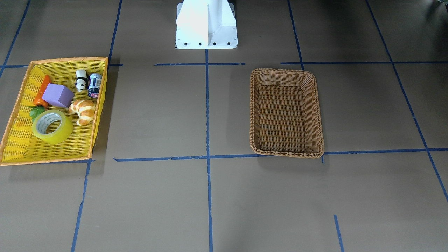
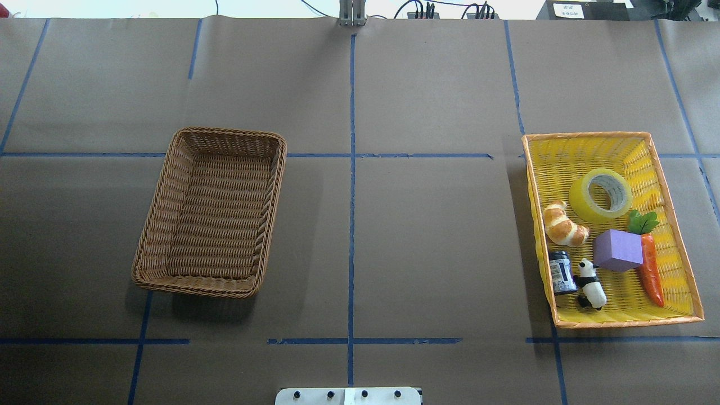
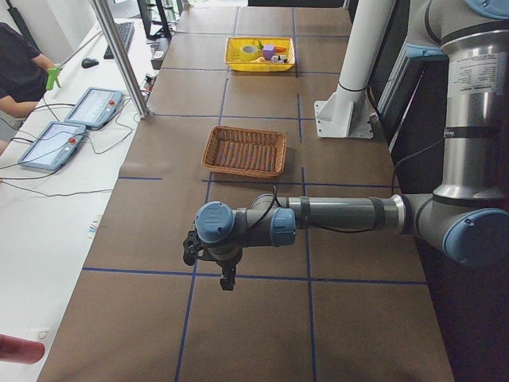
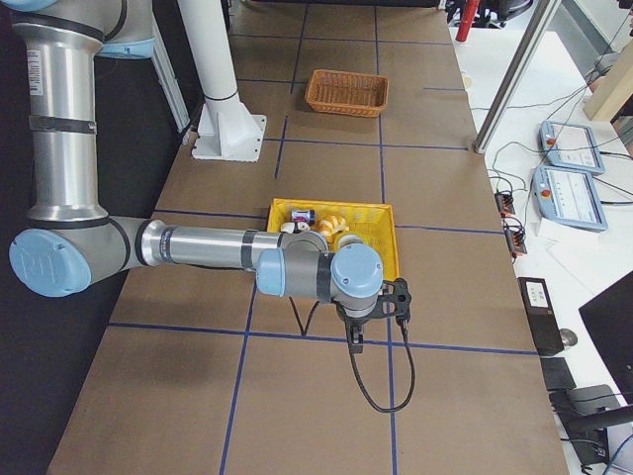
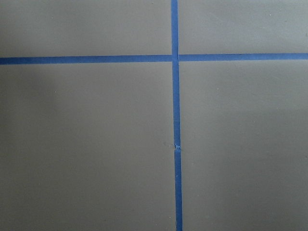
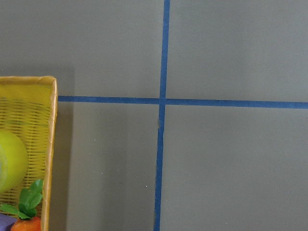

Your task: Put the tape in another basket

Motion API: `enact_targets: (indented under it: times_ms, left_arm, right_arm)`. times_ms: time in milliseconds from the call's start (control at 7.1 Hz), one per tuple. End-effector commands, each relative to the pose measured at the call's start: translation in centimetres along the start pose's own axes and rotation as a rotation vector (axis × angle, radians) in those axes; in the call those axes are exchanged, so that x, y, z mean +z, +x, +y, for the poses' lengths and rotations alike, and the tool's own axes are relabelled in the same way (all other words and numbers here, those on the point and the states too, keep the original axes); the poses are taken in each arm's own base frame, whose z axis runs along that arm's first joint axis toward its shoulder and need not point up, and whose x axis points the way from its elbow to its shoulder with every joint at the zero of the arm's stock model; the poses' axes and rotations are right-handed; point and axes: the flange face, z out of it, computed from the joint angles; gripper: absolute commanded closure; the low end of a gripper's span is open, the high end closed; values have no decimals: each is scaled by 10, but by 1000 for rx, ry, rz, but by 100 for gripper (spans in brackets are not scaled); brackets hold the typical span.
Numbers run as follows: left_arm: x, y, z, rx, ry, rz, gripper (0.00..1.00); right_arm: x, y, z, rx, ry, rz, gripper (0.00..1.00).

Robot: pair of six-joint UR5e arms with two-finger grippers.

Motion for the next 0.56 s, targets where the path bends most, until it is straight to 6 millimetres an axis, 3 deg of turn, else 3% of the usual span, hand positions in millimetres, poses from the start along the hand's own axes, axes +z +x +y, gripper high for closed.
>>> enact_targets:
  times_ms: [0, 423]
  left_arm:
    - [0, 0, -1, 0, 1, 0, 0]
    - [-1, 2, -2, 4, 3, 2, 0]
  right_arm:
    - [-2, -2, -4, -2, 4, 3, 0]
    - [-5, -10, -9, -15, 10, 3, 0]
